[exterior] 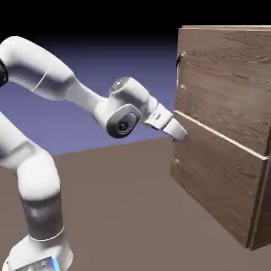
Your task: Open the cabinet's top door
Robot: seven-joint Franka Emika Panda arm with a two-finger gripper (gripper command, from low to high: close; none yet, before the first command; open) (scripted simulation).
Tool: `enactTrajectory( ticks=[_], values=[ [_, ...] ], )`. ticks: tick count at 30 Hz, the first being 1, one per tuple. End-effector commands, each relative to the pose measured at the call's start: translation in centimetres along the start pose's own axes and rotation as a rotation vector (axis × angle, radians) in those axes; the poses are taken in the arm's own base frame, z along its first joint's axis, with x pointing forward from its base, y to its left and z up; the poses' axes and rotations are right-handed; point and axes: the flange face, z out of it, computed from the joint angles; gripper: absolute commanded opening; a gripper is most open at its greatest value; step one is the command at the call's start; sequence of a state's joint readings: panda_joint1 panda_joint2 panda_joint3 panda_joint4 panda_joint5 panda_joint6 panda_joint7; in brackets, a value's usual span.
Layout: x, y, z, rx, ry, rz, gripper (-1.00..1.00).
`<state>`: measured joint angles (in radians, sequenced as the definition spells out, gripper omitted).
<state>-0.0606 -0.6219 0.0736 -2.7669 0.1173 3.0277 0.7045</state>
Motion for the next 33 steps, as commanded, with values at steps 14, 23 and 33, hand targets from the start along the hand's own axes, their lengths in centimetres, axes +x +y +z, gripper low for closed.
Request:
enactTrajectory(
  ticks=[14, 23, 33],
  values=[
    [5.4, -9.0, -14.2, 0.244, 0.345, 0.172, 0.0],
    [1.8, -15.9, -18.8, 0.388, 0.488, 0.169, 0.0],
    [-5.4, -23.0, -14.8, 0.485, 0.55, 0.094, 0.0]
  ],
)
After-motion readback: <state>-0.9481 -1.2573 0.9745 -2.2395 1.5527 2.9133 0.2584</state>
